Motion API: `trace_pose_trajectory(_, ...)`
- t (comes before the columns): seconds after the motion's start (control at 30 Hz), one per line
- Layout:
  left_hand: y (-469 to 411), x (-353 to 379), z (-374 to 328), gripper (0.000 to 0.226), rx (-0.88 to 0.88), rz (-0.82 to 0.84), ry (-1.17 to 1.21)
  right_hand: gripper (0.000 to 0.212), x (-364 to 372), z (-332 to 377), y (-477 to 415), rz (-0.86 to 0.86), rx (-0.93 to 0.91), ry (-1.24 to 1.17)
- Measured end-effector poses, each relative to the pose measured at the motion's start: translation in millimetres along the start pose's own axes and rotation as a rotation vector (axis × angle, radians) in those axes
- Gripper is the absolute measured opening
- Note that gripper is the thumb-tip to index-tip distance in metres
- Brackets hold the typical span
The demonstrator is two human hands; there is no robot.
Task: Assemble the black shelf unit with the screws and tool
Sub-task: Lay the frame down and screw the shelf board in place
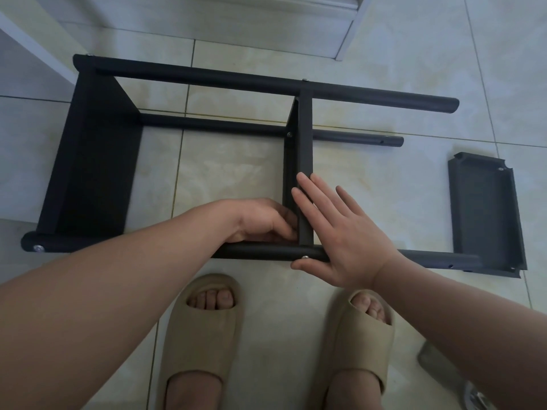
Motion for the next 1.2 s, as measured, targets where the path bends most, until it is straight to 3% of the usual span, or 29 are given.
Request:
trace_pose_trajectory(0.3, -1.4, -0.4, 0.2, 0.012, -0.035, -0.029, -0.085, 0.103, 0.7, -0.2, 0.4, 0.026, 0.003, -0.006)
trace_pose_trajectory(0.47, -1.9, 2.3, -0.3, 0.020, 0.008, 0.021, 0.040, 0.102, 1.1, 0.0, 0.1, 0.032, 0.000, -0.013)
trace_pose_trajectory(0.67, -1.4, -0.5, 1.6, 0.017, -0.054, -0.030, -0.105, 0.102, 1.4, -0.1, 0.1, 0.035, -0.004, -0.019)
trace_pose_trajectory(1.03, -0.4, 0.8, 0.9, 0.023, -0.013, 0.016, 0.009, 0.101, 5.1, -0.1, -1.3, 0.065, -0.027, -0.026)
trace_pose_trajectory(1.2, 1.4, 5.1, 0.5, 0.031, -0.059, 0.018, -0.080, 0.100, 5.2, -0.1, -1.3, 0.076, -0.032, -0.018)
Point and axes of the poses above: each hand's wrist, its own y-axis away from the middle knuckle, its own x-axis out of the palm, z = x × y, the point moved 10 cm from there along -y, towards the middle knuckle, and after that the axes turned 13 degrees about z, right-handed, at the moved point
